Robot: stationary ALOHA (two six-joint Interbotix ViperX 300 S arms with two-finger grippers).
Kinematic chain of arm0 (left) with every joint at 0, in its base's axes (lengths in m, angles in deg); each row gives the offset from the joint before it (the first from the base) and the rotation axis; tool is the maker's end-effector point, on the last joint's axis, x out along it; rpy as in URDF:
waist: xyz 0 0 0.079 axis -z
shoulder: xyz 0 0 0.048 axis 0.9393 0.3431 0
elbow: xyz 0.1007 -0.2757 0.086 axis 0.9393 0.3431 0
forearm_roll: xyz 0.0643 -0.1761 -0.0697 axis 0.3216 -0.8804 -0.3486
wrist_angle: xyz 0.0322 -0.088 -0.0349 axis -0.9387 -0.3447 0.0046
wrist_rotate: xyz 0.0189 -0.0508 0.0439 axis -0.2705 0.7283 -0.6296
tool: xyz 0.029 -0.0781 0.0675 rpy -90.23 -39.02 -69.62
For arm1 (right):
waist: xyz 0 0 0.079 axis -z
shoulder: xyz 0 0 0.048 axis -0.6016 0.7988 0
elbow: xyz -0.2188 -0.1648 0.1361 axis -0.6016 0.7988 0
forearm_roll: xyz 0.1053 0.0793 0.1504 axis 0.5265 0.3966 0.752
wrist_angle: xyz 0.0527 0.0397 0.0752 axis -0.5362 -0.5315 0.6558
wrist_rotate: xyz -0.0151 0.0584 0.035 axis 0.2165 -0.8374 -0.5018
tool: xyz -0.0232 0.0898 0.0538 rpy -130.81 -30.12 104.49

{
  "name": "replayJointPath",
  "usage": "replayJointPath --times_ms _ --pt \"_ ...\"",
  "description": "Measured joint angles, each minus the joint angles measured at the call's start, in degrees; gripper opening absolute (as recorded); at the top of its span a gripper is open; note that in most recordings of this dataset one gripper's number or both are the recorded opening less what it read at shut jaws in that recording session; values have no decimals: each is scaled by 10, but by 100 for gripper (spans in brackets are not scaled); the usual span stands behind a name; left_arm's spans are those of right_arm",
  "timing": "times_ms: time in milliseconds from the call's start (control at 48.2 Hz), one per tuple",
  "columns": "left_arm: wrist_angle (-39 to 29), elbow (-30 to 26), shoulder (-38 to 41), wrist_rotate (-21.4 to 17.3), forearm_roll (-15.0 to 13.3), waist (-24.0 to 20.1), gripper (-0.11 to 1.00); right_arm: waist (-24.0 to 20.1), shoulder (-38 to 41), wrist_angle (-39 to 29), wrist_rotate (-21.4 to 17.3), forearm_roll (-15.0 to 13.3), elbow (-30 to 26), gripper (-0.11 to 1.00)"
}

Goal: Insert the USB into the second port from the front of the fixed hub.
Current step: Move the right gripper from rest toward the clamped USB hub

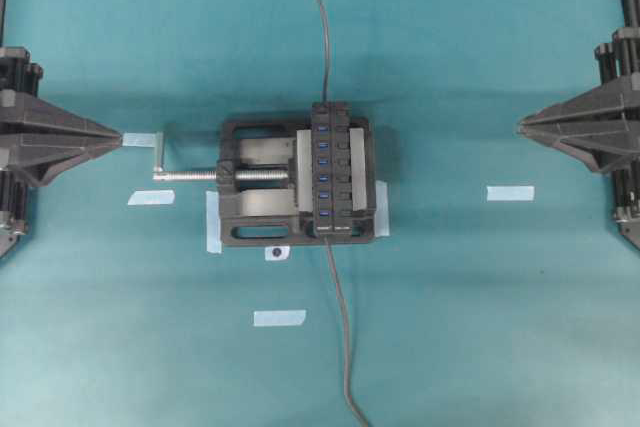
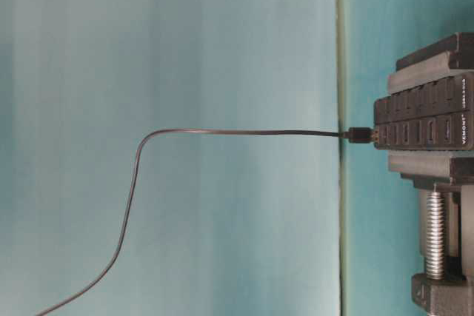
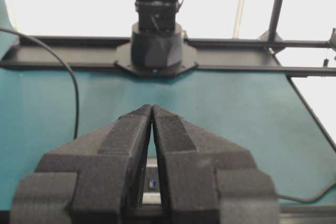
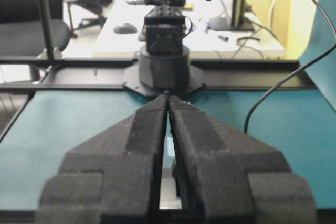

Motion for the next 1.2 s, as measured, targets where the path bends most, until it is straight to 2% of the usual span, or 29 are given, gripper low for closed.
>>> replayJointPath --times_ms 41,83,124,207,290,622,829,1057,1203 --pt "10 4 1 2 2 0 11 0 0 0 0 0 2 18" --pt "21 9 2 4 3 0 5 1 0 -1 0 4 6 21" --pt "30 14 4 5 3 1 0 1 1 -2 -2 12 11 16" --pt "33 17 11 17 4 1 0 4 0 -11 -22 22 17 7" --pt "34 17 21 32 4 1 0 6 0 -24 -44 24 19 3" --pt "27 16 74 34 4 -1 0 14 0 -98 -73 25 18 3" --pt "-23 7 77 31 4 -2 0 30 1 -171 -81 24 5 3" --pt "-149 -19 76 11 4 -1 0 53 13 -255 -82 18 -16 3" --pt "-171 -22 65 -4 4 -3 0 60 36 -305 -82 9 -33 3"
